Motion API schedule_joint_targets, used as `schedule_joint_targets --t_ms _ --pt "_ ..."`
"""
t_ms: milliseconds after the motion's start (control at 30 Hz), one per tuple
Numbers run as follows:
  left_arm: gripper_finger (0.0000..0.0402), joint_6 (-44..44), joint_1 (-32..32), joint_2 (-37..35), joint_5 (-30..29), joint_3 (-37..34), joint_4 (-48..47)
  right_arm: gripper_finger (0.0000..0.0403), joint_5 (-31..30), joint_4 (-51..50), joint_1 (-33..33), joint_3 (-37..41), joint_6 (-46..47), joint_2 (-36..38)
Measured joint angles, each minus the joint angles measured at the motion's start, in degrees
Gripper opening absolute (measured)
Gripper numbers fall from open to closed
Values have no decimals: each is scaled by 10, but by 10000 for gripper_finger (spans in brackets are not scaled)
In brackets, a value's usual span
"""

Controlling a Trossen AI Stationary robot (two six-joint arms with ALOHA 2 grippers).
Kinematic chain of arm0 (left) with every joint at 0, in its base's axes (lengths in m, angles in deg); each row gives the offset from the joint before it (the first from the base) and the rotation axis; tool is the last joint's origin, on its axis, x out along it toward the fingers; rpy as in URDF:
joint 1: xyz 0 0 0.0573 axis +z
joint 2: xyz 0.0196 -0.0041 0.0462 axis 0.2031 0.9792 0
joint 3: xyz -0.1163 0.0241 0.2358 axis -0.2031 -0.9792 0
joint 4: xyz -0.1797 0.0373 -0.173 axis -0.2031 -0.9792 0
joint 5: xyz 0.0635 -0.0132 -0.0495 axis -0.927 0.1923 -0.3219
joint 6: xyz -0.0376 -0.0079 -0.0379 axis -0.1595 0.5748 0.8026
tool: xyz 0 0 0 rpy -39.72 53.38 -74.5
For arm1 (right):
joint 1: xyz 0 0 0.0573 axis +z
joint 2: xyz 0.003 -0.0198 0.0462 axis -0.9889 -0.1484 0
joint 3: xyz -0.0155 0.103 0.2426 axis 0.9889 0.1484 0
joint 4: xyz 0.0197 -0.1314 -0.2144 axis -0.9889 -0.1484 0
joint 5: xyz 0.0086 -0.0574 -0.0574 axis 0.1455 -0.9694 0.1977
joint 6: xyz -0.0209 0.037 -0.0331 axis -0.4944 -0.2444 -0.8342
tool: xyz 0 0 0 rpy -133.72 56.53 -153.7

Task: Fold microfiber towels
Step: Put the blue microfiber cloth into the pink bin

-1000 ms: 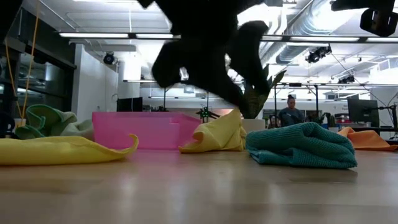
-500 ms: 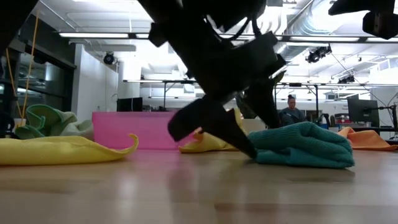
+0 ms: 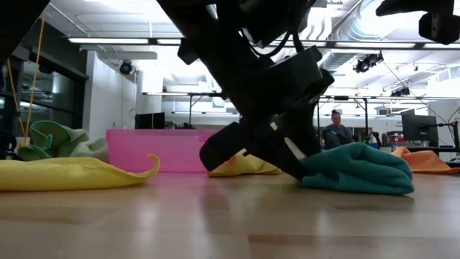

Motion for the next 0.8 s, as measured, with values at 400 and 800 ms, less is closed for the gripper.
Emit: schedule_joint_targets --t_ms 400,800 --pt "4 211 2 -20 -11 6 -46 0 -6 8 0 0 -9 0" --pt "1 385 50 -179 84 19 -125 0 -6 9 0 0 -16 0"
